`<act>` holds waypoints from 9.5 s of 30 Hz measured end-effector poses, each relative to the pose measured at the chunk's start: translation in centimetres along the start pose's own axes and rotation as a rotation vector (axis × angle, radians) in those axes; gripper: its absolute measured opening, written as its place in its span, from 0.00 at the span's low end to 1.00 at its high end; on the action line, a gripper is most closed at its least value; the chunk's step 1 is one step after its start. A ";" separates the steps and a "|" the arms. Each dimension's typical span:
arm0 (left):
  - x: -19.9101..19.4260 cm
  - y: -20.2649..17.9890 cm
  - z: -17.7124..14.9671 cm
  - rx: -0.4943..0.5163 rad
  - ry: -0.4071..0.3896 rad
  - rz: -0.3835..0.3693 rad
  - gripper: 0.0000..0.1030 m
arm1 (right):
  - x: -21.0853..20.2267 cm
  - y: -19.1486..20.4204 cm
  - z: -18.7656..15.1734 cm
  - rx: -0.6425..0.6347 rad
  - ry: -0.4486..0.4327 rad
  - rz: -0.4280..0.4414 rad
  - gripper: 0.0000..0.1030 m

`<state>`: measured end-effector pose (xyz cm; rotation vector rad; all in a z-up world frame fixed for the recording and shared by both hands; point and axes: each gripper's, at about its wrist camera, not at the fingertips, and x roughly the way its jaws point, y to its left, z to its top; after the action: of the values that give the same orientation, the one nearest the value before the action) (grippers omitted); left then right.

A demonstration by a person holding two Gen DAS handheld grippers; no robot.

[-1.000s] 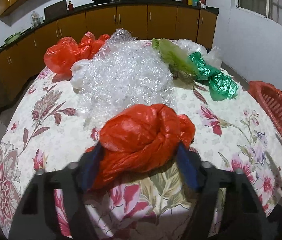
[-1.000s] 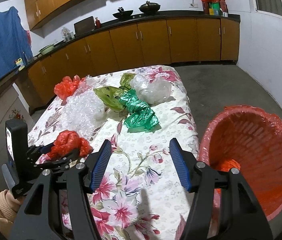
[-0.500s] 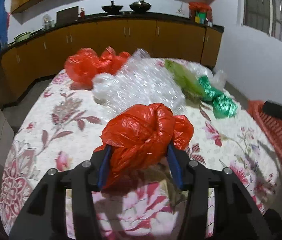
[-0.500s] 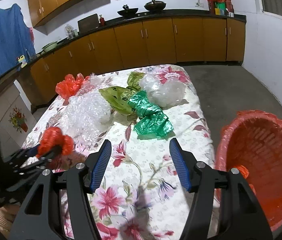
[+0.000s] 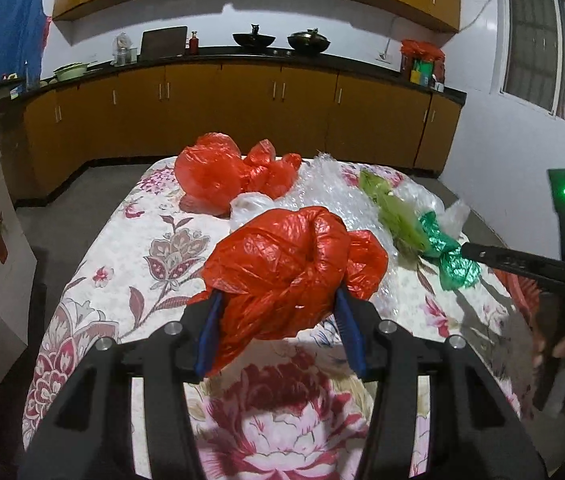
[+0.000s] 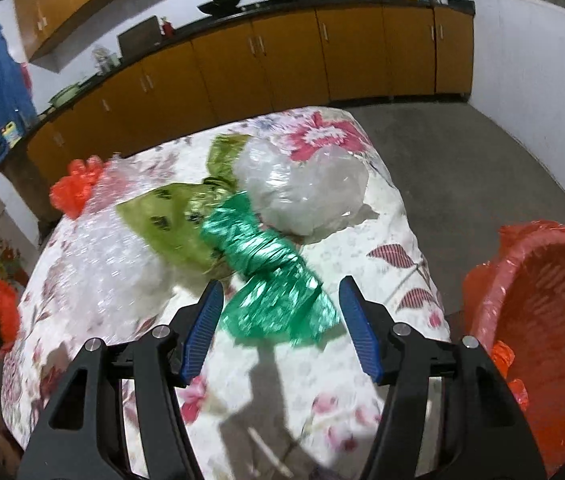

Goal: Collect trash
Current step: 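Grasp the green bag with the right gripper while the left gripper holds the red bag, then carry the red and green bags over the red basket with both grippers, then open the right gripper over the basket while the left gripper releases the red bag, then move both open grippers back over the table, then grasp the clear bubble wrap with the left gripper, then grasp a clear plastic bag with the right gripper while the left gripper holds the bubble wrap, then carry the bubble wrap and clear bag over the red basket with both grippers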

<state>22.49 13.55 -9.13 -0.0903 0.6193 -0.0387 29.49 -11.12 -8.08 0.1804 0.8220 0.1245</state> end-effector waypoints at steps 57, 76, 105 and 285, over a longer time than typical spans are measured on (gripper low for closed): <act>0.3 -6.9 0.7 0.036 -0.001 -0.106 0.49 | -8.5 -4.6 -3.8 0.020 -0.048 0.028 0.14; -0.5 -17.9 0.6 0.117 0.011 -0.323 0.49 | -16.0 -15.2 -5.4 0.268 -0.170 -0.121 0.14; 1.2 -32.4 0.7 0.261 0.093 -0.579 0.51 | -21.3 -22.3 -5.0 0.437 -0.298 -0.174 0.15; -2.1 -17.2 2.0 -0.008 0.124 -0.293 0.22 | -16.6 -13.4 -3.3 0.124 -0.183 -0.148 0.37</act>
<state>21.78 -3.25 -4.68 -0.1866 0.7263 -0.3272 16.40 -26.88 -1.15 0.2432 0.6583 -0.0811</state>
